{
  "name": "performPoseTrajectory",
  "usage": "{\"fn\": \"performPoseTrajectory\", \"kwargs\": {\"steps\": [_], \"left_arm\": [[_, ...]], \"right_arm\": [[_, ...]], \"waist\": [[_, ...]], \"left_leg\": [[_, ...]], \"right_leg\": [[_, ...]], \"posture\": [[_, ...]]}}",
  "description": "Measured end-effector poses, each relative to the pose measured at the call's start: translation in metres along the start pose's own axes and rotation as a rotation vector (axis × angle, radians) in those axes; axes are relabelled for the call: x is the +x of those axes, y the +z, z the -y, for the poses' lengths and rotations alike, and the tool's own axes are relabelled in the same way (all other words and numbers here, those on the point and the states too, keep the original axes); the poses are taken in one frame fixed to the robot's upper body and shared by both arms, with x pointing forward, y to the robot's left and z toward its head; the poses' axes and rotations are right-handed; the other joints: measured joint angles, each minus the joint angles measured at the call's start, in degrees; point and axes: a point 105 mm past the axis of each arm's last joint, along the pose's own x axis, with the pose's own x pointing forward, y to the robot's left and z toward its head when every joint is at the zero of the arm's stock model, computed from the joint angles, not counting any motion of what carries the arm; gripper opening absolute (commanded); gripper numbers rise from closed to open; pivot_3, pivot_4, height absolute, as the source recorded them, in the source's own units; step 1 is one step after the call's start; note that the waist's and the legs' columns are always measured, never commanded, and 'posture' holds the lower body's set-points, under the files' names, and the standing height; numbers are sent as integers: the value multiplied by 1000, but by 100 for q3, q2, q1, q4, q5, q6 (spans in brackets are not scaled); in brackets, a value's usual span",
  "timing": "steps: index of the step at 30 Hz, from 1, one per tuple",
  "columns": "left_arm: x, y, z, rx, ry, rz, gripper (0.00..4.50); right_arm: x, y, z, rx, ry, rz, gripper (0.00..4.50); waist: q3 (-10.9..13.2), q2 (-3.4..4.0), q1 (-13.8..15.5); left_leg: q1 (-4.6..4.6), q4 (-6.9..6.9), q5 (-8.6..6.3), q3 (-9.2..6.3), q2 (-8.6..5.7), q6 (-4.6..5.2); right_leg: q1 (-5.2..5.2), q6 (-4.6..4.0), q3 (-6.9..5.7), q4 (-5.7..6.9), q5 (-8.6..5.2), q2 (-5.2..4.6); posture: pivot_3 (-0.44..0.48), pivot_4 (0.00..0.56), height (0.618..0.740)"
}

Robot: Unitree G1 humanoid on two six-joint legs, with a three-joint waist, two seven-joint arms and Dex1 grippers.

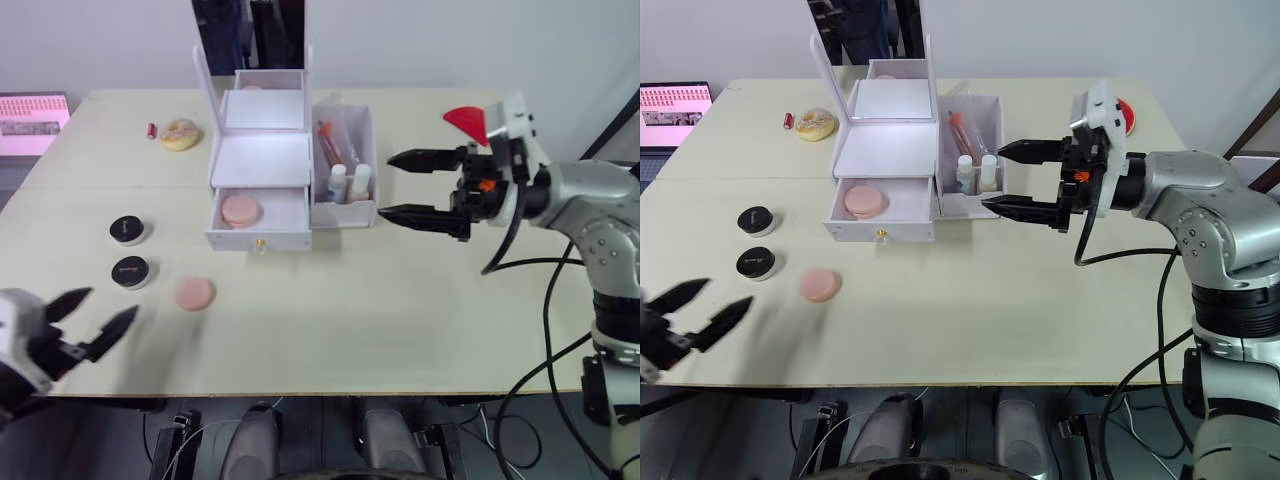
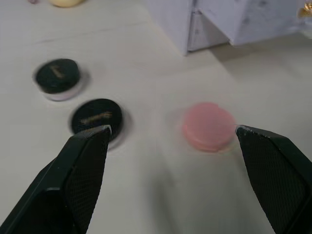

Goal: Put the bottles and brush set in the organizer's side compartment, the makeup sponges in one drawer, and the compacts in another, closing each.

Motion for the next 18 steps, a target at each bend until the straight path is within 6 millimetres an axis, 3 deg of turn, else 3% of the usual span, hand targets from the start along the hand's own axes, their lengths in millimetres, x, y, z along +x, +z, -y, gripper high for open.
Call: {"fn": "performPoseTrajectory", "kwargs": {"steps": [9,18], "left_arm": [[45,-18,11,3,74,23,4322],[74,-32,20,-3,43,12,4322]], "right_arm": [[20,6,-12,3,103,1,4500],[22,4,-13,6,94,-1,4500]], "waist": [[-4,3,29],[-4,4,35]], "left_leg": [[3,-1,0,-1,0,1],[3,0,1,-1,0,1]], "right_leg": [[0,-1,-1,4,1,3],[1,0,-1,5,2,3]], "posture": [[0,150,739],[0,150,739]]}}
